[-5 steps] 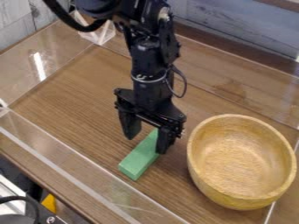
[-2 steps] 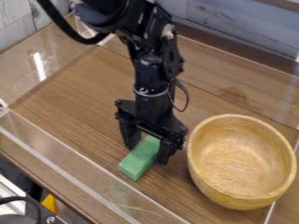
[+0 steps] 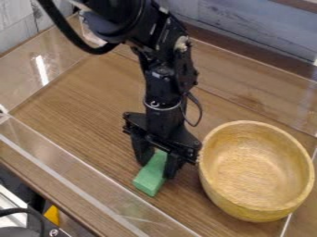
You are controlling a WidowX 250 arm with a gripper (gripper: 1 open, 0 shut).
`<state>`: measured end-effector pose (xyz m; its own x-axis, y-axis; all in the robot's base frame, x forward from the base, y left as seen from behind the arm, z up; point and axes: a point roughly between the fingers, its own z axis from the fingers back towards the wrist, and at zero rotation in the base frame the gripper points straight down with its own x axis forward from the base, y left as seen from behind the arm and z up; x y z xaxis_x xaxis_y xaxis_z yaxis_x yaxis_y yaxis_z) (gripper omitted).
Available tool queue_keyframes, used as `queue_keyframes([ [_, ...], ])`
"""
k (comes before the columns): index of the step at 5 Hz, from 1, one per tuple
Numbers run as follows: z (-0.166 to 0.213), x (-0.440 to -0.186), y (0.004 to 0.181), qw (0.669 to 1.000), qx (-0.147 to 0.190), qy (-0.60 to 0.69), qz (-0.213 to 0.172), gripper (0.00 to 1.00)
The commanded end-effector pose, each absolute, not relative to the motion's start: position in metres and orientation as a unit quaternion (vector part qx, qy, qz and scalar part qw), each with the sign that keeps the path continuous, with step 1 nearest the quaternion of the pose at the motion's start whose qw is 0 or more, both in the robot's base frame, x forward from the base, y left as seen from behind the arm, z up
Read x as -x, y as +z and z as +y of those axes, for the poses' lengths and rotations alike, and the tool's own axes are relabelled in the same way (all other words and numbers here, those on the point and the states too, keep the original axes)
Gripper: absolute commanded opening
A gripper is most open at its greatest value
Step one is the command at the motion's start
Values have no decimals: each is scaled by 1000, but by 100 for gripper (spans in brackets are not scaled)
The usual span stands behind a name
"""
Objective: Put the green block in the brown bowl
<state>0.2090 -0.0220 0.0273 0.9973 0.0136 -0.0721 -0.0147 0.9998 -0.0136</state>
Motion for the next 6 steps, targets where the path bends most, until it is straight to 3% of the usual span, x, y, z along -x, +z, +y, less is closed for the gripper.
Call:
queue_keyframes([
  [1, -24, -209, 31, 1000, 5, 2, 29, 0],
  [6, -30, -197, 46, 999, 3, 7, 42, 0],
])
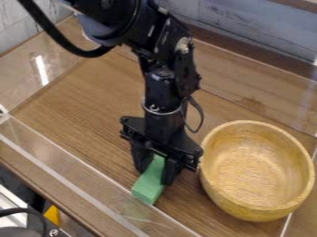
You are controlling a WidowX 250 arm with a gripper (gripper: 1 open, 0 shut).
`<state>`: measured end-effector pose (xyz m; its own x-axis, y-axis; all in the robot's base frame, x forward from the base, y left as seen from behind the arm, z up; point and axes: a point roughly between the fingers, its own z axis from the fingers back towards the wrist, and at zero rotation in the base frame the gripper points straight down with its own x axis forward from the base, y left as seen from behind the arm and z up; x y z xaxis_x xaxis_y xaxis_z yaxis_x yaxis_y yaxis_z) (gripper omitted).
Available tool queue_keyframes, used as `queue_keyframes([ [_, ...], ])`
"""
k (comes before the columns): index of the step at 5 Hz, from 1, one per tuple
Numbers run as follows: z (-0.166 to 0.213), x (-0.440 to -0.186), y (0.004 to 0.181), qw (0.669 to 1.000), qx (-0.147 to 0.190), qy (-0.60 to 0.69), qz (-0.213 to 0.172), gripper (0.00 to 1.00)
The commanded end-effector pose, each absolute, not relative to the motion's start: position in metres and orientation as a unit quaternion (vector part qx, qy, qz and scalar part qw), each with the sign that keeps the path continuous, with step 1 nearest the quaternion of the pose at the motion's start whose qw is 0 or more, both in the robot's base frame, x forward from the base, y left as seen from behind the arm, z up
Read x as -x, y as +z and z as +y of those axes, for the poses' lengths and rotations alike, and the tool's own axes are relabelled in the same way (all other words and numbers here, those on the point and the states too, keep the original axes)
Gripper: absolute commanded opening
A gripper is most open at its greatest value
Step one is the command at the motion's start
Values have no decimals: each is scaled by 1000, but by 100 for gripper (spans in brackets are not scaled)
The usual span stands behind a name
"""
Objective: Put the green block in the brown bowl
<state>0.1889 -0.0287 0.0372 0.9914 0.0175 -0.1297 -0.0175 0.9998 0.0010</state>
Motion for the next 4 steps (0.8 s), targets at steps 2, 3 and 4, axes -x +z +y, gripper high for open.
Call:
queue_keyframes([
  [2, -37, -195, 64, 999, 14, 8, 52, 0],
  [3, -41, -194, 68, 998, 16, 5, 57, 0],
  [4, -44, -192, 73, 998, 18, 3, 63, 0],
])
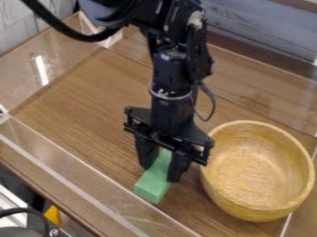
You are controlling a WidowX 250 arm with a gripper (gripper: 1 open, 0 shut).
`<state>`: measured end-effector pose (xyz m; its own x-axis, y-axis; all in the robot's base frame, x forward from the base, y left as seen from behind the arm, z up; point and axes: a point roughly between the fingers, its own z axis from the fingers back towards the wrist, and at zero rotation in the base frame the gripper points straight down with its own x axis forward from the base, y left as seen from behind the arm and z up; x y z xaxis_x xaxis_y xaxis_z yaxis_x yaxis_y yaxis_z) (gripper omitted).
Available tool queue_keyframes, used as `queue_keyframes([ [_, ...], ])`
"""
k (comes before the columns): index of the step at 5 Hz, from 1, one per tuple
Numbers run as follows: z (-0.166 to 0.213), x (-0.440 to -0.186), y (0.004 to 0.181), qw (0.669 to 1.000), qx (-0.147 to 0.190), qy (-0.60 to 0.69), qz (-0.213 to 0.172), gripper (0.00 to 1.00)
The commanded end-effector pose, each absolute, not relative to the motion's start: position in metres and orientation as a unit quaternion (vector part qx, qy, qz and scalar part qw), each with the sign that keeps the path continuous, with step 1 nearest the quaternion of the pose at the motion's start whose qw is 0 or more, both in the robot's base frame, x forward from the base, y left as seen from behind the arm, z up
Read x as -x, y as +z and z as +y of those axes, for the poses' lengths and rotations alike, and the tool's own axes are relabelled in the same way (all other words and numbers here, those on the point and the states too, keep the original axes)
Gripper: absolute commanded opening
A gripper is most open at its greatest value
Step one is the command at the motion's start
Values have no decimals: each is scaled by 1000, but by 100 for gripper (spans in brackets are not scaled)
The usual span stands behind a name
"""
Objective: Put the green block in the brown bowl
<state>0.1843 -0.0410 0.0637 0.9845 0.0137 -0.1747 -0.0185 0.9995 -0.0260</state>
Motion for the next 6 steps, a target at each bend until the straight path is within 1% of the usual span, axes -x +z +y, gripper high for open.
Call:
queue_keyframes([
  [1, -47, -190, 79, 997, 19, 0, 70, 0],
  [4, -65, -187, 103, 996, 24, -27, 84, 0],
  [6, -82, -185, 115, 994, 28, -50, 89, 0],
])
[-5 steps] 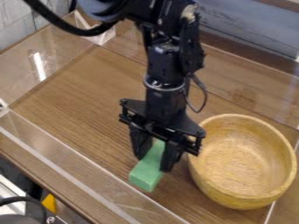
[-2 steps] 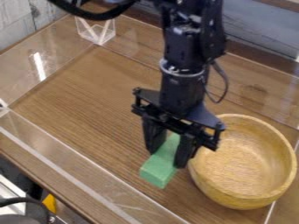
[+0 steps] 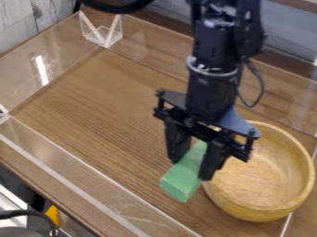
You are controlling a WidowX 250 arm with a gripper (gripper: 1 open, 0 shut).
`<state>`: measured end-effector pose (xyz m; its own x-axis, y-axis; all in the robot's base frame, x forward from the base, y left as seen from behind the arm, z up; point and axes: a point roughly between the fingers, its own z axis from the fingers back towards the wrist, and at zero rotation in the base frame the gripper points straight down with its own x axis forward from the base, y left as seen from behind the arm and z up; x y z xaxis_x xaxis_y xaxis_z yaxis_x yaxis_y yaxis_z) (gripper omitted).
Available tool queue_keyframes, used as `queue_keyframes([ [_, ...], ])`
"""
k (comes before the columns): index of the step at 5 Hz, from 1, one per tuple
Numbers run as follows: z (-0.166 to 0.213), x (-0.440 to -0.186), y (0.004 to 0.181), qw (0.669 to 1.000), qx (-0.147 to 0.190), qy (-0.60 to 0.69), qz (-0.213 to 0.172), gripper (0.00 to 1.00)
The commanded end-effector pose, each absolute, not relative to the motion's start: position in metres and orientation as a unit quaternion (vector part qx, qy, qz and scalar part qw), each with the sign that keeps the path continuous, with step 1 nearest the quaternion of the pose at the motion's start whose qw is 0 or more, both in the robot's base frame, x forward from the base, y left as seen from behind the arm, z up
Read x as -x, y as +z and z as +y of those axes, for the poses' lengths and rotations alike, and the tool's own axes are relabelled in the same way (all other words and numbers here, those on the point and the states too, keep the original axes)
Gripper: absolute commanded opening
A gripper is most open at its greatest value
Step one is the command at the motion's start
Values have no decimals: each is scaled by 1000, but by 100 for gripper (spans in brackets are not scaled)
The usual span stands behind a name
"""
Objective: Put the green block in the brown bowl
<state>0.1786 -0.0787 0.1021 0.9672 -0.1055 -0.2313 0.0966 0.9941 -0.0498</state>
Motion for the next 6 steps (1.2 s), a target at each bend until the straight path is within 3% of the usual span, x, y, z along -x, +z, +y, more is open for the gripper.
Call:
queue_keyframes([
  [1, -93, -183, 121, 994, 30, -63, 89, 0],
  [3, -118, -185, 127, 991, 32, -95, 85, 0],
  [6, -125, -193, 126, 990, 31, -116, 72, 0],
])
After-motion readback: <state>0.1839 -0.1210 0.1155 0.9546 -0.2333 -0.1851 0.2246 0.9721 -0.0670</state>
